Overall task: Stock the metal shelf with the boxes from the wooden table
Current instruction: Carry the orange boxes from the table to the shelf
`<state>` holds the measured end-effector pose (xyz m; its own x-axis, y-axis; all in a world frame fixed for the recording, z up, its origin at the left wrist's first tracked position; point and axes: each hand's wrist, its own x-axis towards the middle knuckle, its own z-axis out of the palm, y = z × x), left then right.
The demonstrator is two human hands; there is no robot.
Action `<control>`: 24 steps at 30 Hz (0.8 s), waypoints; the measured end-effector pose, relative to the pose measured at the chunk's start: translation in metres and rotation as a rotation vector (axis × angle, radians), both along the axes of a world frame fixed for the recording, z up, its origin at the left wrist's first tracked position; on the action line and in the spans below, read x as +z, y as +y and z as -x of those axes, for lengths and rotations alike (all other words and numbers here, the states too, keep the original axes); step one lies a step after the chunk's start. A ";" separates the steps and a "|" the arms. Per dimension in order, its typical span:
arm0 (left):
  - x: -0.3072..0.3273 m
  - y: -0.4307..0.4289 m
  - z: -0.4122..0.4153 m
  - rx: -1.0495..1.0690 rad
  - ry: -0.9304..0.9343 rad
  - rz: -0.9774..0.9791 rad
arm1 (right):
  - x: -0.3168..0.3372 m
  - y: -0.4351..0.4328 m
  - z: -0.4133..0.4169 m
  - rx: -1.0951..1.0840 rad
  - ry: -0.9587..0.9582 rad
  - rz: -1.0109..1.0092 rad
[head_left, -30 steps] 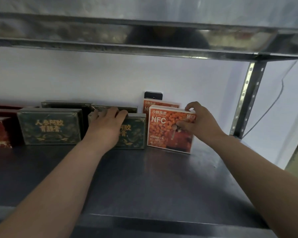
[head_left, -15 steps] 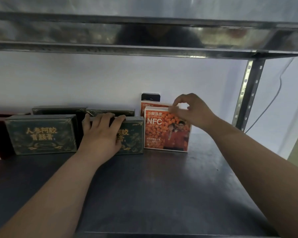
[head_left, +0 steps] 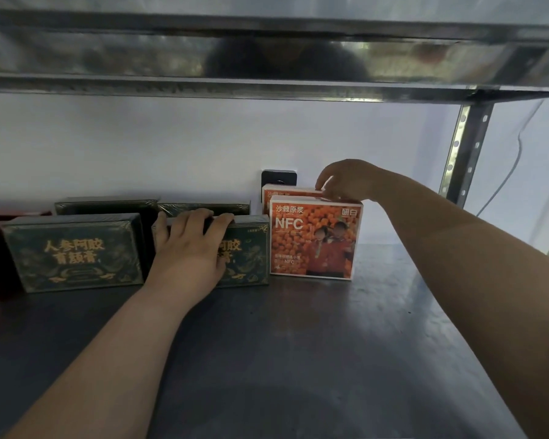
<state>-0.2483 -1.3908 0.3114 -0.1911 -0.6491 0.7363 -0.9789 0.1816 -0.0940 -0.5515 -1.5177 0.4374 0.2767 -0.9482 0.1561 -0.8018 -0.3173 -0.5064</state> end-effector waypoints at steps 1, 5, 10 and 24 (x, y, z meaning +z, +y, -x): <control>0.000 0.000 0.000 -0.004 0.000 0.002 | -0.001 0.000 0.002 -0.009 0.032 0.020; 0.001 0.001 0.000 -0.010 0.011 0.003 | -0.001 -0.001 0.011 -0.014 0.101 0.051; 0.002 0.004 -0.003 0.006 0.036 -0.006 | -0.001 0.022 -0.002 -0.047 0.247 0.287; 0.002 0.009 -0.003 0.005 0.041 -0.025 | -0.029 0.071 -0.016 0.127 0.247 0.345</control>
<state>-0.2451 -1.3817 0.3132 -0.1580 -0.6682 0.7270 -0.9827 0.1787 -0.0493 -0.5351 -1.4465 0.4080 0.4566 -0.8083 0.3717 -0.8291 -0.5382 -0.1517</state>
